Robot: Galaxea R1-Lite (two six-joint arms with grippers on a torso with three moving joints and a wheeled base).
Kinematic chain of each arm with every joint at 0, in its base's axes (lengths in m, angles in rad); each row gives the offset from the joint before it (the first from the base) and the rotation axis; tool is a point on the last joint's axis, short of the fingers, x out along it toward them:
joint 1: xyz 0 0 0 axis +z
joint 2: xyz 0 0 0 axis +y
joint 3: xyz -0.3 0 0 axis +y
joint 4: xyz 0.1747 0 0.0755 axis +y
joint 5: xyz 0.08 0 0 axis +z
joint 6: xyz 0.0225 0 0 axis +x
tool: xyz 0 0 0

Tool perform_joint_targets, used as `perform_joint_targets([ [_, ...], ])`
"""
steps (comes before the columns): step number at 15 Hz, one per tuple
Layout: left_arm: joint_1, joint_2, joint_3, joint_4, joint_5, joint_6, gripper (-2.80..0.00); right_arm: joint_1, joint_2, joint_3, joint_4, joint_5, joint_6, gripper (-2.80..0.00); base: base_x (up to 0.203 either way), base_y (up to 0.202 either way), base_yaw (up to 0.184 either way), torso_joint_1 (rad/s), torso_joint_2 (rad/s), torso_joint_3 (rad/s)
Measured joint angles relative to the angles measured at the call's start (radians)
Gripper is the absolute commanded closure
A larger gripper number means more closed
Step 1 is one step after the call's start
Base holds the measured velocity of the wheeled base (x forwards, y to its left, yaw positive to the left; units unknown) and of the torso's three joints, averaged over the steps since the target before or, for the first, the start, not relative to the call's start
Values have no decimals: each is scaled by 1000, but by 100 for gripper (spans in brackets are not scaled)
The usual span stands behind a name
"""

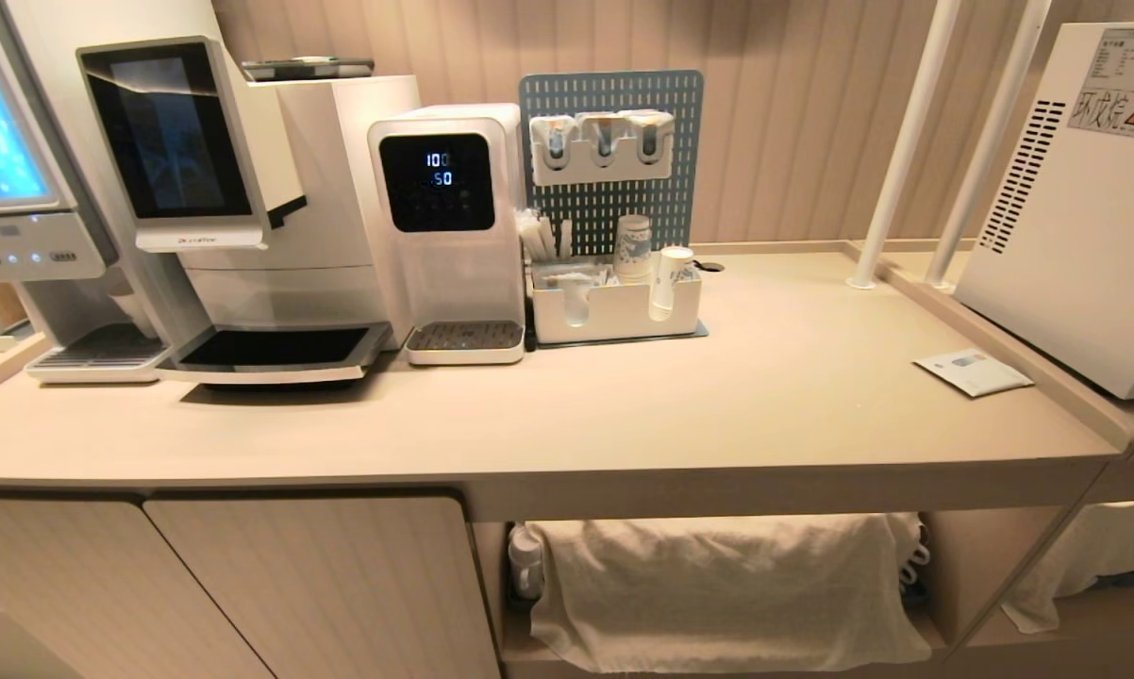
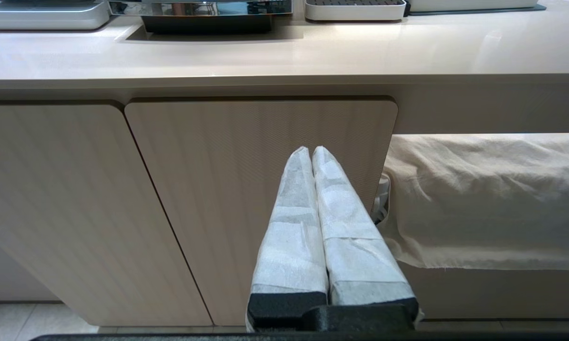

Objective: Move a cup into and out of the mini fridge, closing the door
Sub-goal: Put the yoghurt in the freezer

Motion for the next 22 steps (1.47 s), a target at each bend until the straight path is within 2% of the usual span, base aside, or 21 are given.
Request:
perform_joint_targets([
  [3,0,0,0,0,0,0,0,-23,-128,-18,117,0,6,0,0,0,0,0,0,0],
  [6,0,0,0,0,0,0,0,-29,-177,-1,15,-6,52,0,0,0,0,0,0,0],
  [22,0,0,0,0,1,15,0,-32,-196,2,30,-8,64,0,0,0,0,0,0,0],
])
